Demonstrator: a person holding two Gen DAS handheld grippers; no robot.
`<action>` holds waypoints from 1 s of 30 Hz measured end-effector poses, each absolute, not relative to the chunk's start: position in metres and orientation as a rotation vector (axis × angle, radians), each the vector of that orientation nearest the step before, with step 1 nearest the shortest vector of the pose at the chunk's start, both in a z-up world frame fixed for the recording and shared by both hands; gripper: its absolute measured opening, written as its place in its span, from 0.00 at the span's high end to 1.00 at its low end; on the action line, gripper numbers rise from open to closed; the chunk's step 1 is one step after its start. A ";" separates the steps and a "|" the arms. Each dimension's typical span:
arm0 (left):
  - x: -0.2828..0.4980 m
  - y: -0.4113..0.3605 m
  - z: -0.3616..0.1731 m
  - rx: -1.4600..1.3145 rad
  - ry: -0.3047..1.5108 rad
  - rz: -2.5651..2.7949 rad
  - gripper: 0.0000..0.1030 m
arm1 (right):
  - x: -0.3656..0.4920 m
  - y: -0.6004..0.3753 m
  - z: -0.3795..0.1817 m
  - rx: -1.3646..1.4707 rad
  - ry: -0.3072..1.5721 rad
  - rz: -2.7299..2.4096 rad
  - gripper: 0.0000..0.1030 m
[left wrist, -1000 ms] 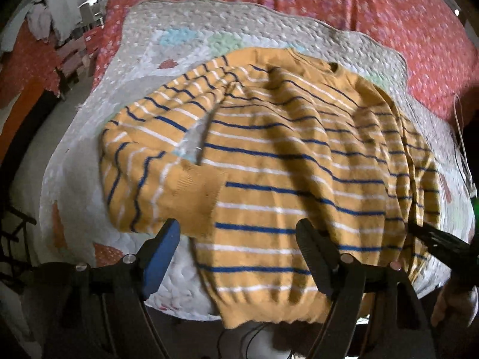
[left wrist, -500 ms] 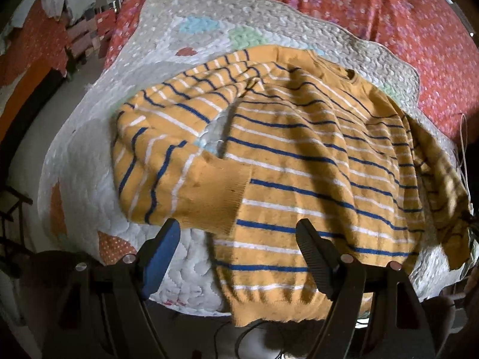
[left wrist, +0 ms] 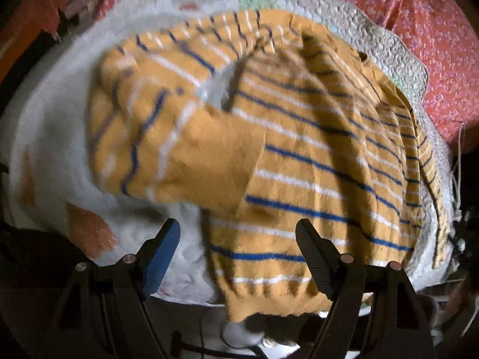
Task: Fold small clothes
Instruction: 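Fold the held sleeve across the sweater body with the right gripper, release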
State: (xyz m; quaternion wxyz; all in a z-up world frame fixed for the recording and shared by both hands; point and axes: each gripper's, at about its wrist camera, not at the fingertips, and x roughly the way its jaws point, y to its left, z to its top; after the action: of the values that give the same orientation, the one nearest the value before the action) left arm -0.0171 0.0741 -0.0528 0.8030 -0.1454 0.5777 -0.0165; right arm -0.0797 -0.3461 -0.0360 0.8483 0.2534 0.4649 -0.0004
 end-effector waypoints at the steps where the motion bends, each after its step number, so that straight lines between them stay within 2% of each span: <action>1: -0.018 0.073 -0.057 -0.318 1.248 -0.050 0.24 | -0.078 -0.332 -0.047 0.516 1.011 0.018 0.42; 5: -0.026 0.056 -0.069 -0.234 1.274 -0.083 0.24 | -0.068 -0.290 -0.084 0.457 1.117 0.034 0.42; 6: -0.027 0.052 -0.069 -0.207 1.273 -0.090 0.27 | -0.064 -0.284 -0.091 0.444 1.129 0.042 0.41; 7: -0.028 0.049 -0.067 -0.194 1.270 -0.100 0.46 | -0.062 -0.280 -0.096 0.445 1.142 0.060 0.43; 8: -0.028 0.048 -0.064 -0.185 1.271 -0.109 0.71 | -0.062 -0.278 -0.098 0.463 1.158 0.087 0.68; 9: -0.028 0.048 -0.060 -0.182 1.277 -0.115 0.82 | -0.063 -0.278 -0.098 0.506 1.168 0.125 0.91; 10: -0.027 0.050 -0.057 -0.204 1.289 -0.128 0.92 | -0.066 -0.281 -0.095 0.527 1.170 0.123 0.91; 15: -0.033 0.061 -0.041 -0.237 1.307 -0.127 0.92 | -0.094 -0.294 -0.078 0.580 1.173 0.109 0.92; 19: -0.038 0.063 -0.055 -0.222 1.348 -0.080 0.92 | -0.107 -0.291 -0.105 0.555 1.264 0.037 0.92; 21: -0.039 0.066 -0.064 -0.232 1.377 -0.059 0.92 | -0.110 -0.301 -0.110 0.656 1.251 0.053 0.91; 23: -0.041 0.067 -0.060 -0.247 1.370 -0.065 0.91 | -0.114 -0.319 -0.092 0.745 1.151 0.076 0.91; 25: -0.046 0.068 -0.048 -0.238 1.338 -0.076 0.90 | -0.119 -0.353 -0.062 0.791 1.029 0.043 0.85; 26: -0.049 0.069 -0.040 -0.229 1.312 -0.076 0.90 | -0.123 -0.373 -0.050 0.812 0.980 -0.002 0.70; 27: -0.052 0.068 -0.030 -0.216 1.278 -0.077 0.90 | -0.129 -0.399 -0.040 0.844 0.926 -0.067 0.49; 29: -0.056 0.067 -0.017 -0.199 1.226 -0.081 0.81 | -0.145 -0.445 -0.030 0.922 0.836 -0.177 0.37; 30: -0.058 0.066 -0.011 -0.198 1.201 -0.080 0.77 | -0.152 -0.468 -0.030 0.977 0.805 -0.245 0.36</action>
State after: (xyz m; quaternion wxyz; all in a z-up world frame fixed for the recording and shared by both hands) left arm -0.0581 0.0663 -0.0106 0.8196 -0.0932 0.5640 -0.0374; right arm -0.1522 -0.4680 -0.0296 0.7992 0.4556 0.3750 -0.1142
